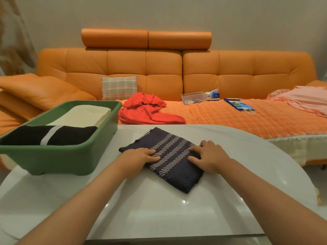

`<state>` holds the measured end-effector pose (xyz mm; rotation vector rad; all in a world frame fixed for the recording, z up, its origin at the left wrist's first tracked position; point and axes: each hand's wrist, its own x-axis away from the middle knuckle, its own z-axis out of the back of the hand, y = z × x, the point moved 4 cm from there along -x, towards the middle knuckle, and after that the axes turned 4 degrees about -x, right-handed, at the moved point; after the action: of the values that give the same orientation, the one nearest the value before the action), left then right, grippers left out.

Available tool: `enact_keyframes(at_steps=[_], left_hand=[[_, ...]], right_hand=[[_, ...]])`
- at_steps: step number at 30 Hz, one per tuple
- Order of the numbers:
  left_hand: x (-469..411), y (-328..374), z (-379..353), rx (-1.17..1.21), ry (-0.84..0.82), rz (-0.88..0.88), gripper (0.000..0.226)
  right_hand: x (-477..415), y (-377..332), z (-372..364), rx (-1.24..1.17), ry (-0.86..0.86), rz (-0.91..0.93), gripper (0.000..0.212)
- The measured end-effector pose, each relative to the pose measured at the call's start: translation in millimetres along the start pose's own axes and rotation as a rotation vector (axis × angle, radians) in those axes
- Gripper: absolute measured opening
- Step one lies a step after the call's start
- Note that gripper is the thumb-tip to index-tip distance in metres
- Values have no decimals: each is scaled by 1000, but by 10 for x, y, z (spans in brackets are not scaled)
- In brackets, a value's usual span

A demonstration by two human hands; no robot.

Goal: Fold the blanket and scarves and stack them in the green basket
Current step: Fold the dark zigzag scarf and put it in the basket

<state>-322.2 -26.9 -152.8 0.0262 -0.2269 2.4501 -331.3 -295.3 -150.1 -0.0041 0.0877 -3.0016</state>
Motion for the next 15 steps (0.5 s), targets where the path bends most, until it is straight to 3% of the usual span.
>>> enact_keyframes(at_steps=[3,6,8,10,12,15], left_hand=[[75,-235,58,64,-116,192,74],[126,-250,170,-40,14,317,57],[146,-93,163,42,169,308,48],[173,170,48,229,162,200,53],[218,419,-110,233,-13,92,78],[299,460,-230,171,-90,32,97]], right_hand=[[72,-152,100,-83,-6,33,39],[190,-379,106,-174,-67,128,24],[270,-508,103,-191,-92,176,21],[329,-592,140,-113,-23,261,20],[399,-648,166,-65,60,381,28],[508,-658,87,-93,-44,490,59]])
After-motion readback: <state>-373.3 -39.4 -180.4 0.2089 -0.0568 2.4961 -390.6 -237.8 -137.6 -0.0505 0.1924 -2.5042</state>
